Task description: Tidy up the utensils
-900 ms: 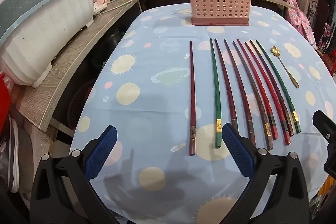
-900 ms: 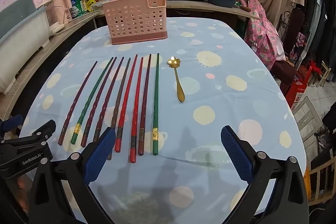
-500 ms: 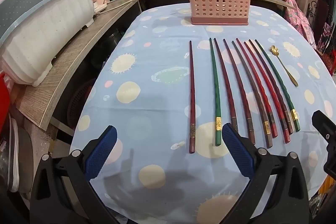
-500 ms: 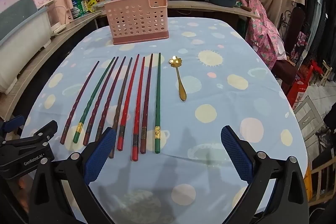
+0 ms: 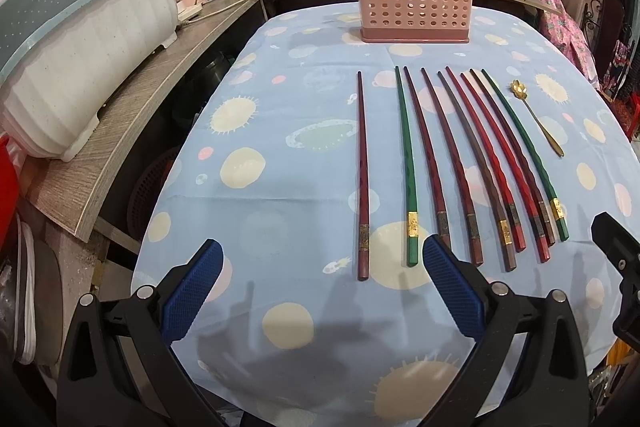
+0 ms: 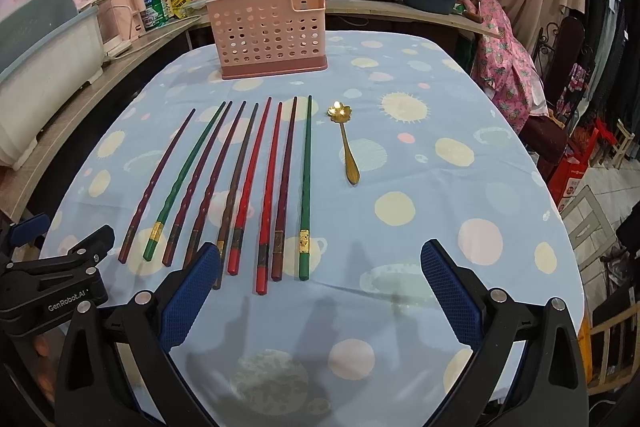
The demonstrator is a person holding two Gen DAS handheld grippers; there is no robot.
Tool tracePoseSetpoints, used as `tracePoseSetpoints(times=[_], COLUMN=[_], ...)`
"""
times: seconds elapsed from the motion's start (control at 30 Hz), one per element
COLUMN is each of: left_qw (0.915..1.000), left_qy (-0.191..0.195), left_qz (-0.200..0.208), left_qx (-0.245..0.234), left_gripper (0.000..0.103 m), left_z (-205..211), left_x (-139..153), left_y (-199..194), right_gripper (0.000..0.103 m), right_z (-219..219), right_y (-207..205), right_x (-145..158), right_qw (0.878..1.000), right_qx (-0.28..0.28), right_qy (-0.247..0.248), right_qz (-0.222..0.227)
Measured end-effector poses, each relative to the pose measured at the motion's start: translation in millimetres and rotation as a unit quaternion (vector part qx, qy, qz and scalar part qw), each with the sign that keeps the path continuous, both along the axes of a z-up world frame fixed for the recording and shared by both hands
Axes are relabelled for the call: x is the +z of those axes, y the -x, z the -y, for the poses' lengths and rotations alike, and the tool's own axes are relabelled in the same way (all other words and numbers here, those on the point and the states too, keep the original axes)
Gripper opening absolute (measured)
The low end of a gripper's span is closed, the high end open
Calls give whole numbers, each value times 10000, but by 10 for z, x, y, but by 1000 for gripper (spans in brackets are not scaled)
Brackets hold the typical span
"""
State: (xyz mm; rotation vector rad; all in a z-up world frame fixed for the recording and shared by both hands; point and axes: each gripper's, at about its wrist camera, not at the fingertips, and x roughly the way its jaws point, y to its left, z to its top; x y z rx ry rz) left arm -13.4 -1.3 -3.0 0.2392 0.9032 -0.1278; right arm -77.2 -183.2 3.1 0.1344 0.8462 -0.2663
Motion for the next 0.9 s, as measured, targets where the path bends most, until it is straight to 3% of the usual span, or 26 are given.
tracePoseSetpoints(times=[0.9], left_qw=[9999], left_qy=[13], left_qz=[-104], left_qx=[23], left_gripper=[95], left_z=[5], left_x=[-58], left_y=[69], right_gripper=[96], right_z=[27], right_y=[77], right_x=[-35], right_qw=[9999], right_qx=[-27], right_qy=[-86], right_qz=[-47])
